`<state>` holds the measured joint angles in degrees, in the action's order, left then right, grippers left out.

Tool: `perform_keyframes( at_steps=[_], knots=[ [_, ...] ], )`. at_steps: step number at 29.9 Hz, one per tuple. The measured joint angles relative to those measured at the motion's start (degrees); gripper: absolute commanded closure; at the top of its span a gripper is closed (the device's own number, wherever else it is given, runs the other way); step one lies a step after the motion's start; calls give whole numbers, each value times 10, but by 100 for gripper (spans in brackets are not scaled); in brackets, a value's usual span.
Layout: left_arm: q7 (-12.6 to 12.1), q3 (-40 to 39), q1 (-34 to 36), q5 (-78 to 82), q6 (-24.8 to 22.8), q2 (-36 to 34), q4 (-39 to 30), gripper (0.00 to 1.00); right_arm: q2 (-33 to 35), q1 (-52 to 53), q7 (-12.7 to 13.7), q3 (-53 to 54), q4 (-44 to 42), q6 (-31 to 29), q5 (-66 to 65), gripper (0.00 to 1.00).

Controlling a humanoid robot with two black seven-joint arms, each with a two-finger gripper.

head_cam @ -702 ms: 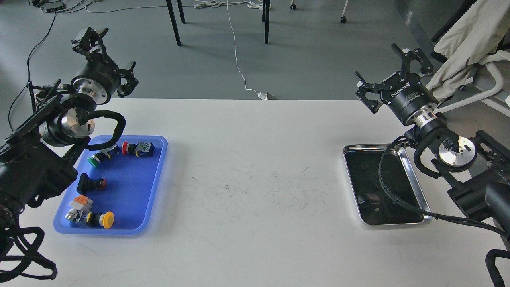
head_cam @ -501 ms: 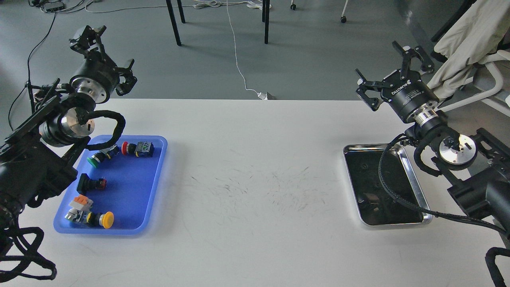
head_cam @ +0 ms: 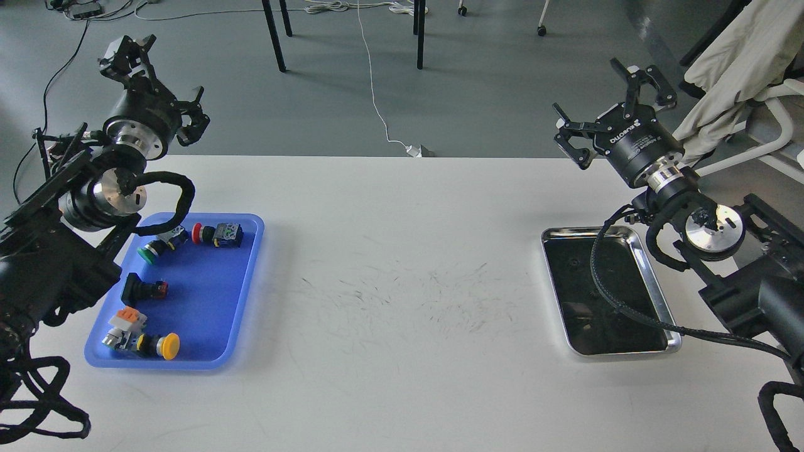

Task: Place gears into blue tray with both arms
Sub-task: 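Move the right gripper over the silver metal tray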

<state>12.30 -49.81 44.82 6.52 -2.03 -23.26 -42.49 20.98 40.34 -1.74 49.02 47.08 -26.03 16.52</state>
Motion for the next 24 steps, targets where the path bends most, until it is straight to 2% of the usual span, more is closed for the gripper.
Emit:
perform_keyframes(
  at_steps=[5, 17, 19, 24],
  knots=[
    [-1, 7, 1, 5, 0, 2, 25, 2, 7, -2, 0, -5, 7, 3, 0, 1],
    [1, 10, -10, 12, 0, -4, 21, 2, 53, 6, 8, -16, 20, 3, -35, 1],
    [3, 10, -15, 12, 0, -6, 21, 2, 63, 21, 14, -20, 27, 4, -51, 1],
    [9, 8, -16, 12, 0, -7, 20, 2, 112, 101, 52, -85, 71, 5, -135, 1]
  ],
)
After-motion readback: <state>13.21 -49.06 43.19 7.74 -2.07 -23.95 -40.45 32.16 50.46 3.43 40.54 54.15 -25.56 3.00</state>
